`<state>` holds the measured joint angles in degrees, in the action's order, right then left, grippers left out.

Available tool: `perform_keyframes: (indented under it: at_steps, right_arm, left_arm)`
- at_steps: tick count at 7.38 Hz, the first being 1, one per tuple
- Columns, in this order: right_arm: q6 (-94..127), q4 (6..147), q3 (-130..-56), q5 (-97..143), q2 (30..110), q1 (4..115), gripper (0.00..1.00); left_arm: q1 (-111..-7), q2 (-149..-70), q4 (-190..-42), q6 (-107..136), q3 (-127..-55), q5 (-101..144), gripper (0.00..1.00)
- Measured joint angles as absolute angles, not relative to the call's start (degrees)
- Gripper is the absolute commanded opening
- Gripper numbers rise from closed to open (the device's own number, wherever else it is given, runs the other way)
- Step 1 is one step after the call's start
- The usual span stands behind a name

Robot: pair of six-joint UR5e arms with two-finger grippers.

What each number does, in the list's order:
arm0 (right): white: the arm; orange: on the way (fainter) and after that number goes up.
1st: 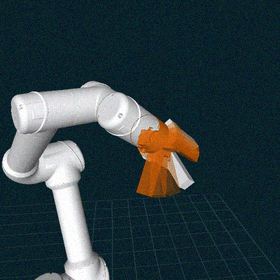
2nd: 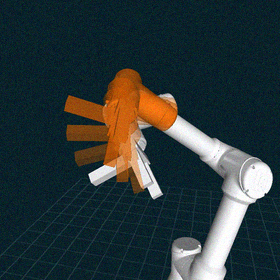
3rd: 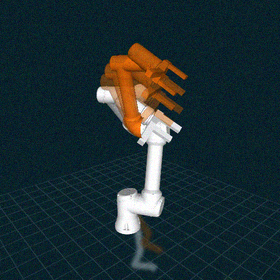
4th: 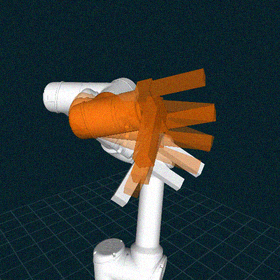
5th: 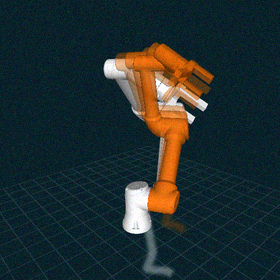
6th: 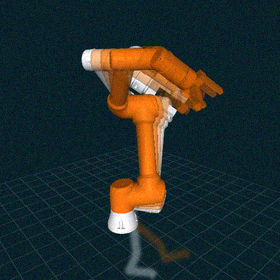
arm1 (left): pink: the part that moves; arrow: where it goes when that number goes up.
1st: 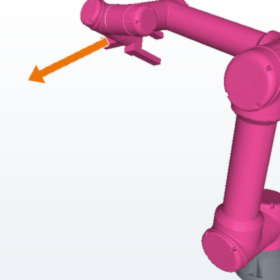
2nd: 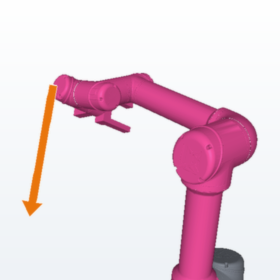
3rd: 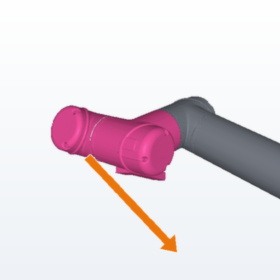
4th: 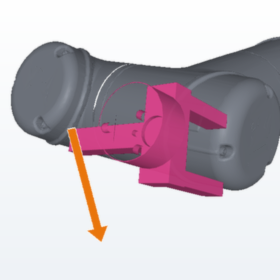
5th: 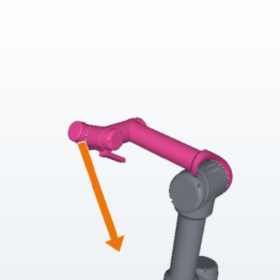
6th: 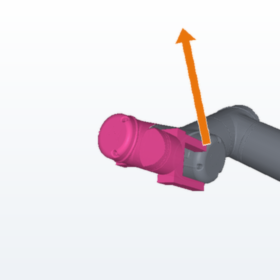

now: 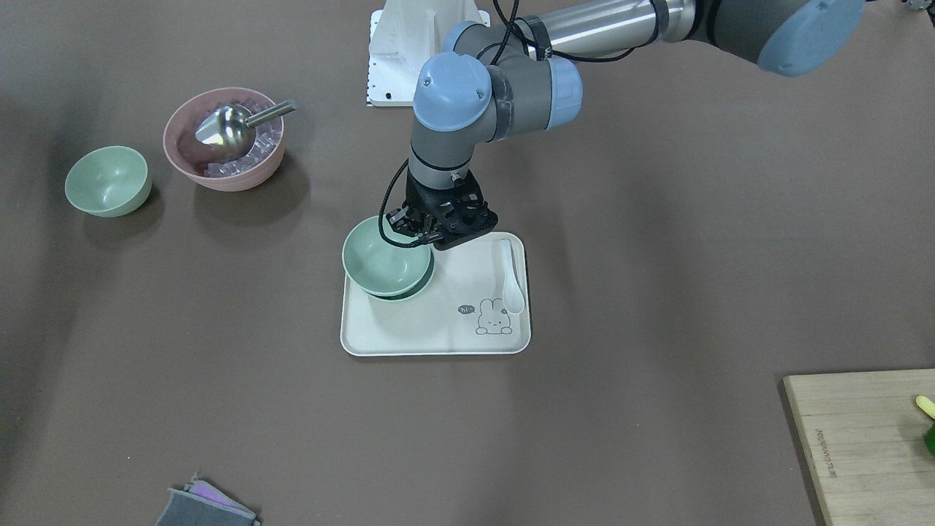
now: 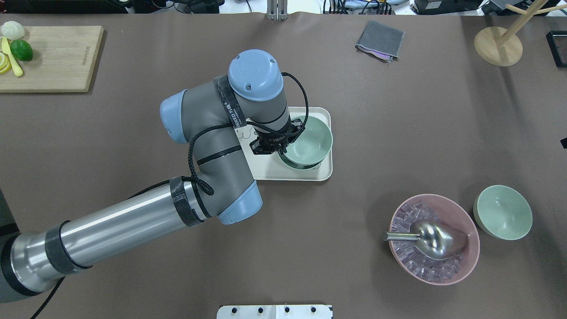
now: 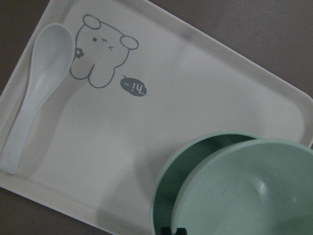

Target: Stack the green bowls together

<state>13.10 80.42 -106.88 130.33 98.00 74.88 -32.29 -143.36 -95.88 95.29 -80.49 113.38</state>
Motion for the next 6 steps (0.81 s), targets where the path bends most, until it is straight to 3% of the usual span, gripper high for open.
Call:
perform_keyframes:
  at_steps: [6]
  right_arm:
    - [13.10,80.42,-106.88,130.25,98.00,74.88,1.00]
  left_arm:
    - [-32.28,-142.46,-99.66,95.28,-79.06,113.38,0.00]
